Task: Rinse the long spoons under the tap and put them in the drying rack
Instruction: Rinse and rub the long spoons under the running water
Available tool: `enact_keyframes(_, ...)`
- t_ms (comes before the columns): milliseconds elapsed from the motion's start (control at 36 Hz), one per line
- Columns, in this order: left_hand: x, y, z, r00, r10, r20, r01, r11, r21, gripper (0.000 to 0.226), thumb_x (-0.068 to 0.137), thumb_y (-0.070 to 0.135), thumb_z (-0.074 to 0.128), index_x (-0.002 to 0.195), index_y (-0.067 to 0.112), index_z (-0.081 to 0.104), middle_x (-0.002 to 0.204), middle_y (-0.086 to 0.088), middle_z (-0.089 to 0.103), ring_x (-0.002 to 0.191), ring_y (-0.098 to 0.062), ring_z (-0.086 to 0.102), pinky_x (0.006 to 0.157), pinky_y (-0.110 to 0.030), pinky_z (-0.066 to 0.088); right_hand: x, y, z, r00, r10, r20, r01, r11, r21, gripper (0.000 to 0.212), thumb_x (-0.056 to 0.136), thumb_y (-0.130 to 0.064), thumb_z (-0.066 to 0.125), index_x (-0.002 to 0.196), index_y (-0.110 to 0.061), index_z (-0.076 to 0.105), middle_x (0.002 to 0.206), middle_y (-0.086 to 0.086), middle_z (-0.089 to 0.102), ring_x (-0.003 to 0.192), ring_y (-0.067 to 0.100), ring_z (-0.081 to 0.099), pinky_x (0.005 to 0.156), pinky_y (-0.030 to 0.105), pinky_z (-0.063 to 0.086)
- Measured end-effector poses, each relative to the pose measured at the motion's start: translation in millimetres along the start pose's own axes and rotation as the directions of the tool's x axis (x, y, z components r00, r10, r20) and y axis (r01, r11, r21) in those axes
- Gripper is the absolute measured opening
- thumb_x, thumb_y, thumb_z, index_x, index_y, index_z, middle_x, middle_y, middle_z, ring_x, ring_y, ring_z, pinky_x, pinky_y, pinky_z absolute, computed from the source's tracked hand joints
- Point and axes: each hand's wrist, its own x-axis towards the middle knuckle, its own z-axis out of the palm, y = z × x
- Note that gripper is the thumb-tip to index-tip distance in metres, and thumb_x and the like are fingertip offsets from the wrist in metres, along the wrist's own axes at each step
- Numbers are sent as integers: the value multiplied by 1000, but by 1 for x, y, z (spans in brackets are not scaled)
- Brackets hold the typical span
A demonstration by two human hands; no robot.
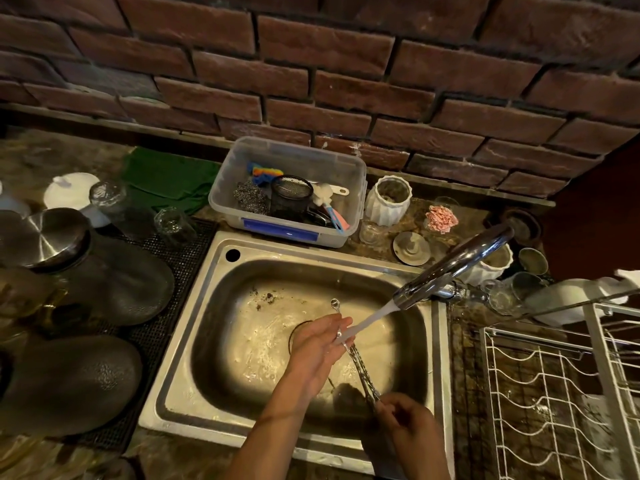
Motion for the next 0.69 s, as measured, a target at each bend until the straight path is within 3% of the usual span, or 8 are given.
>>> enact_keyframes(83, 1, 0, 0, 1000, -10, 11, 10, 1000, -26, 23, 92, -11, 55, 115, -10, 61, 121, -28, 67, 118, -40, 64, 94, -42, 55, 4, -3, 5, 1000, -11, -13, 12, 999, 43, 15, 79, -16, 78, 73, -29, 74, 66, -2, 70, 70, 12, 67, 73, 23, 51)
enact_keyframes(222, 3, -5, -3, 999, -20, 45, 23, 998, -53, 19, 90, -8, 59, 107, -6, 65, 116, -25, 71, 102, -36, 72, 93, -41, 56, 11, -7, 16, 998, -56, 36, 53, 994, 93, 16, 82, -13, 75, 74, -26, 74, 74, 8, 72, 72, 25, 69, 76, 39, 57)
enact_keyframes(333, 6, -8, -7, 998, -13, 55, 15, 999, -43, 24, 92, -7, 57, 116, -6, 61, 115, -25, 71, 104, -35, 72, 93, -39, 57, 17, -13, 23, 994, -103, 34, 100, 990, 99, 21, 84, -20, 73, 75, -39, 72, 78, -4, 73, 74, 11, 68, 73, 31, 57)
enact_keyframes(472, 6, -10, -13, 995, -22, 99, 19, 999, 31, 29, 91, -12, 55, 118, -3, 62, 111, -19, 74, 103, -32, 72, 95, -36, 57, 22, -23, 29, 990, -122, 66, 110, 979, 170, 16, 88, -17, 69, 79, -29, 74, 75, -4, 74, 70, 23, 69, 69, 39, 59)
enact_keyframes(583, 5, -9, -16, 993, -28, 114, 13, 991, 130, 29, 90, -5, 59, 118, 0, 65, 118, -15, 73, 114, -27, 69, 105, -38, 50, 26, -31, 32, 985, -160, 70, 142, 968, 205, 20, 91, -13, 66, 79, -26, 74, 69, -2, 72, 61, 17, 65, 59, 29, 56)
enact_keyframes(639, 5, -10, -17, 991, -42, 124, 19, 982, 186, 28, 90, -3, 60, 116, 2, 68, 119, -17, 72, 113, -24, 69, 96, -32, 55, 28, -38, 33, 979, -189, 72, 167, 957, 237, 21, 91, -11, 65, 79, -25, 74, 66, -3, 72, 57, 8, 63, 55, 19, 52)
enact_keyframes(694, 6, -10, -17, 988, -59, 140, 29, 978, 208, 28, 92, -5, 58, 119, -2, 66, 121, -23, 69, 108, -26, 70, 81, -29, 58, 31, -44, 36, 975, -206, 79, 179, 948, 264, 22, 91, -11, 64, 82, -27, 75, 67, -2, 73, 56, 7, 63, 55, 19, 51)
